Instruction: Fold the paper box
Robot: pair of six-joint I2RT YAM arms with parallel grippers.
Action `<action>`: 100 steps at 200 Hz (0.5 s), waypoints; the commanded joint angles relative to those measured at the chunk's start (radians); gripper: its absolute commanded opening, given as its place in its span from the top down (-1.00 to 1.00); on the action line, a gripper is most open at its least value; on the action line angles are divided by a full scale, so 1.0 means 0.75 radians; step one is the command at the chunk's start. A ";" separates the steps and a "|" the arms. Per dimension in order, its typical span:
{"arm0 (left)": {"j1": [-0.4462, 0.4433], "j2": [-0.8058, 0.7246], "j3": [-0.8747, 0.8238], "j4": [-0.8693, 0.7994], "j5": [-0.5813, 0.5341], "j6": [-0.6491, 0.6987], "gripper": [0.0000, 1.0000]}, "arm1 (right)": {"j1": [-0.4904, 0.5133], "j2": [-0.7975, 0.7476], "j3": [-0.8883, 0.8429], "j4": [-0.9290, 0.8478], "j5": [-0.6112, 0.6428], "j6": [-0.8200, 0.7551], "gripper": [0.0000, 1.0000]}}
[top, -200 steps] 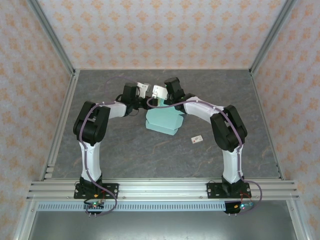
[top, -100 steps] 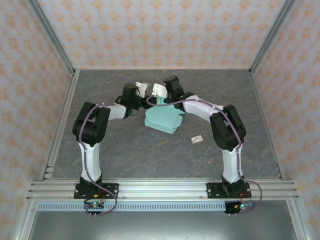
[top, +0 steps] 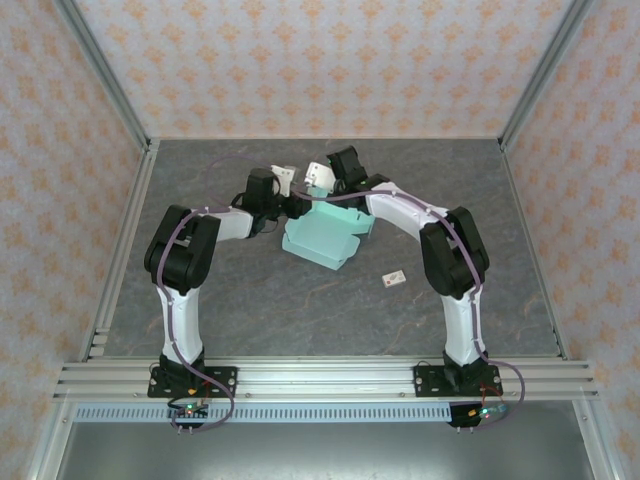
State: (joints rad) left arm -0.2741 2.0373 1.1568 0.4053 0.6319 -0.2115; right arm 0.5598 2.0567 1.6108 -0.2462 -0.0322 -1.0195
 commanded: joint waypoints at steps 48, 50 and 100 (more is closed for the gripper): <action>-0.052 -0.047 0.037 -0.133 -0.264 0.041 0.32 | 0.006 0.023 0.112 -0.211 -0.229 0.069 0.94; -0.056 -0.049 0.035 -0.135 -0.273 0.042 0.31 | 0.006 0.023 0.114 -0.212 -0.229 0.070 0.94; -0.117 -0.076 0.017 -0.134 -0.347 0.110 0.53 | 0.008 0.005 0.075 -0.162 -0.206 0.061 0.85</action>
State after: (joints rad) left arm -0.3450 2.0201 1.1618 0.3088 0.4351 -0.1638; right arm 0.5541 2.0644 1.6646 -0.3679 -0.1135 -0.9943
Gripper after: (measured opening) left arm 0.270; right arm 0.069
